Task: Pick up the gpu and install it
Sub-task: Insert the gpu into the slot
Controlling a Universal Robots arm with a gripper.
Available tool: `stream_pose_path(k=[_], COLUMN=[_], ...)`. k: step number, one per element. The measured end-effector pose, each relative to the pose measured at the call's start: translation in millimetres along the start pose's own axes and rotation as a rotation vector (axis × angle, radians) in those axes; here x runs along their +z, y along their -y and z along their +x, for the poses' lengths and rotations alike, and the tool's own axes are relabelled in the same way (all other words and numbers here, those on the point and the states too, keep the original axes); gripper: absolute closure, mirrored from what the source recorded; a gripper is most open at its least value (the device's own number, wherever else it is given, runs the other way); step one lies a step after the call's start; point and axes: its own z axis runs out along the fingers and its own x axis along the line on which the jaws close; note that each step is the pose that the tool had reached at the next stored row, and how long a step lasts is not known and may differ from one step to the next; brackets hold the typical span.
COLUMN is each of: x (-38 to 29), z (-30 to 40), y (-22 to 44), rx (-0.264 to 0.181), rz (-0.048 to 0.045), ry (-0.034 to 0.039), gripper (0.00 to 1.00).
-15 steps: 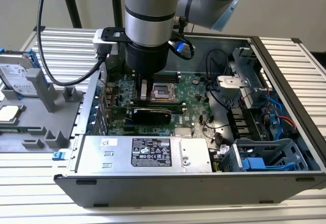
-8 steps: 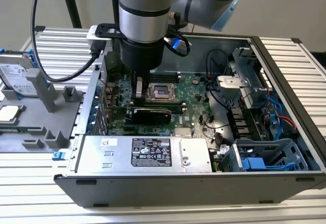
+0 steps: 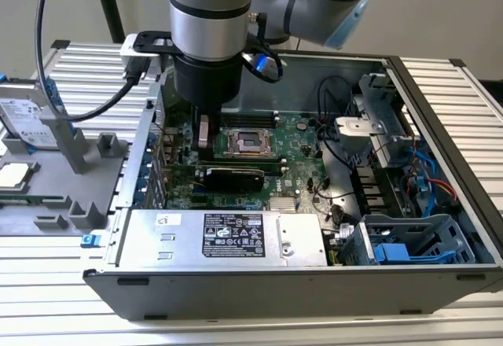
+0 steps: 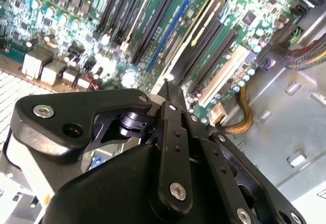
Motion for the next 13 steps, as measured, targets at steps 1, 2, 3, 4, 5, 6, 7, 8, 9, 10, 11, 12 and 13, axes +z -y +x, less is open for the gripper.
stream_pose_path(k=[1,2,3,4,5,6,7,8,9,10,11,12,13], x=[-0.4,-0.7,-0.8,-0.9,-0.8,-0.7,-0.7,-0.7,-0.7,-1.0,-1.5,-1.7,-1.8], z=[0.1,0.2,0.3,0.4,0.6,0.7,0.8,1.0,1.1,1.1,1.1,1.1,1.1], y=[-2.0,-4.5,-7.3,-10.1,-13.2,-16.9,-19.7,-22.3,-24.7,-25.8,-26.5,-27.6,-29.2], rx=[0.000,0.000,0.000,0.000,0.000,0.000,0.000,0.000,0.000,0.000,0.000,0.000,0.000], rz=[0.0001,0.0000,0.0000,0.0000,0.0000,0.0000,0.0000,0.0000,0.0000,0.0000,-0.0001,-0.0001,-0.0001], ry=[0.0001,0.0001,0.0000,0.0000,0.0000,0.0001,0.0000,0.0000,0.0000,0.0000,-0.0001,0.0000,0.0001], gripper=[1.00,1.00,1.00,1.00,1.00,1.00,1.00,1.00,1.00,1.00,1.00,1.00,1.00])
